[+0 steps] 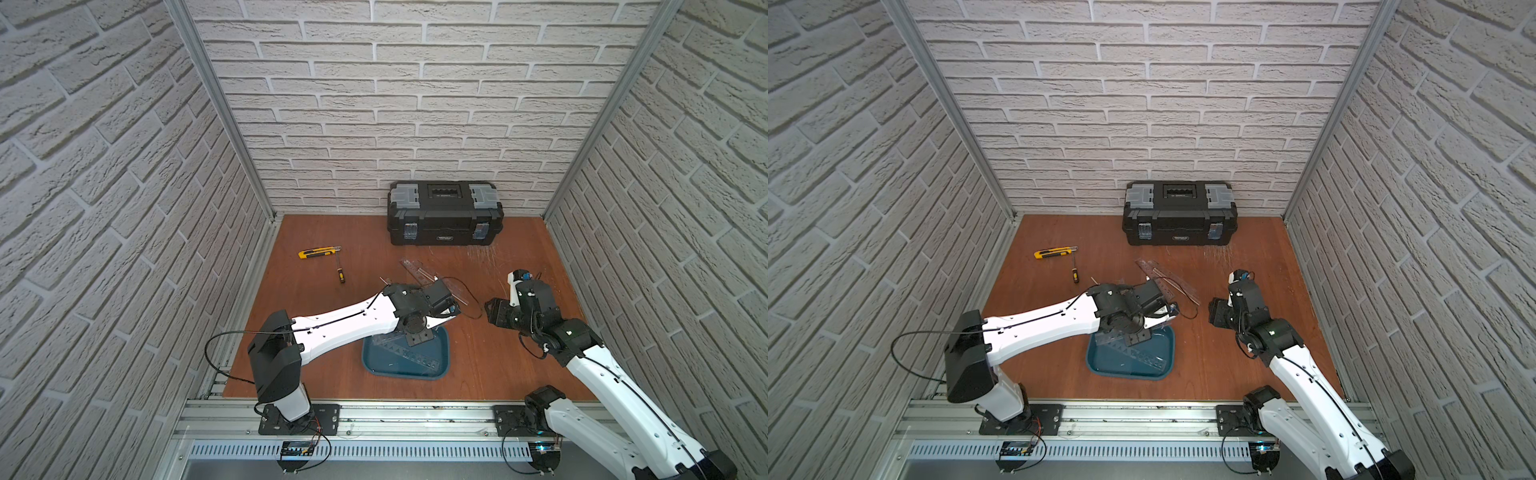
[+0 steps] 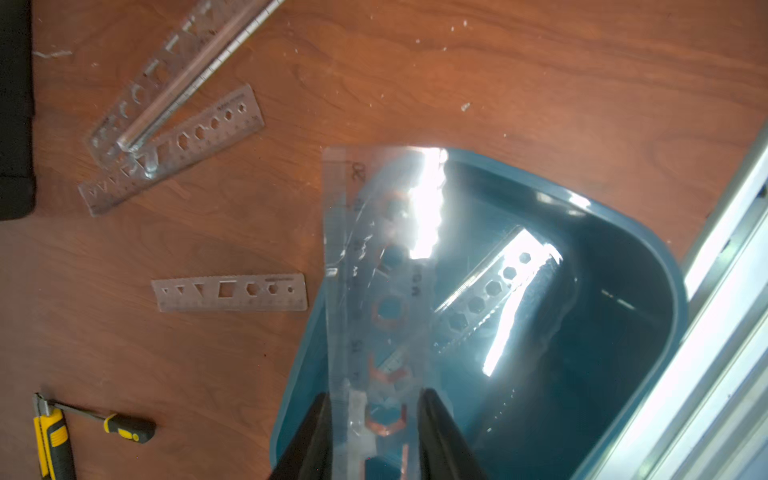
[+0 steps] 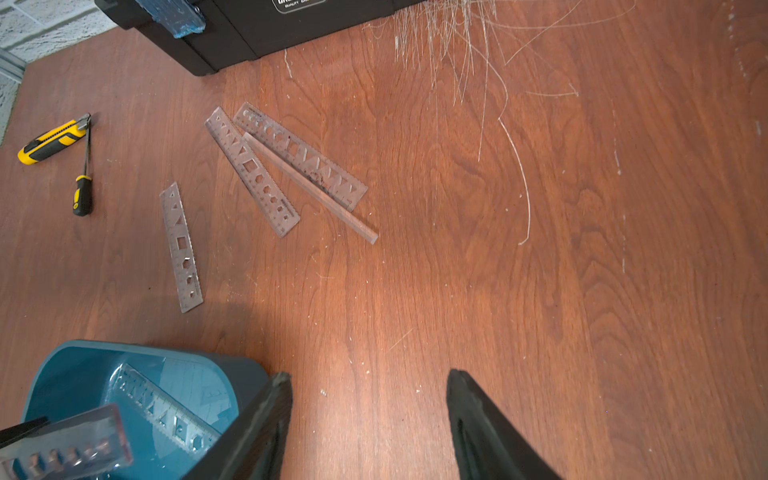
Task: Put the scattered rulers into the storage box
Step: Place the ruler in the storage box.
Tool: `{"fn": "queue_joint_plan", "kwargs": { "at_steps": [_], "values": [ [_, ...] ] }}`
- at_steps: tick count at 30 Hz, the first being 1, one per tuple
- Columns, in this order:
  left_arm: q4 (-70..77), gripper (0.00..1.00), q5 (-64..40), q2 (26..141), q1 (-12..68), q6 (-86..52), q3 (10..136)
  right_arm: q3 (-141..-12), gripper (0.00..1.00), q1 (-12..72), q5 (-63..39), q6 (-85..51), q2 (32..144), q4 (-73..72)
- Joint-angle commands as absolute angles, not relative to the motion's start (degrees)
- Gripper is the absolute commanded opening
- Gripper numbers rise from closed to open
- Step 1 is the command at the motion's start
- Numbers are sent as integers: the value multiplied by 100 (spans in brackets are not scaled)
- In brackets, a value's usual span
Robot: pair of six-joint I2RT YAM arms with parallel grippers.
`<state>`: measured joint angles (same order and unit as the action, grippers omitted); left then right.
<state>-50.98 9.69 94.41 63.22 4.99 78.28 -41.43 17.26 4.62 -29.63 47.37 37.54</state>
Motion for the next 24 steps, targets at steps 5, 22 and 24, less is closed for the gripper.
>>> {"fn": "queue_joint_plan", "kwargs": {
  "at_steps": [5, 22, 24],
  "values": [
    [-4588, 35, 872, 9281, 6380, 365, 7339, -3828, 64, 1694, 11, -3045, 4493, 3798],
    [-4318, 39, 699, 9616, 6535, 451, 7067, -3750, 64, 1701, 10, -3152, 4526, 3762],
    [-4328, 40, 687, 9625, 6539, 444, 7046, -3756, 64, 1701, 14, -3155, 4557, 3736]
  ]
}}
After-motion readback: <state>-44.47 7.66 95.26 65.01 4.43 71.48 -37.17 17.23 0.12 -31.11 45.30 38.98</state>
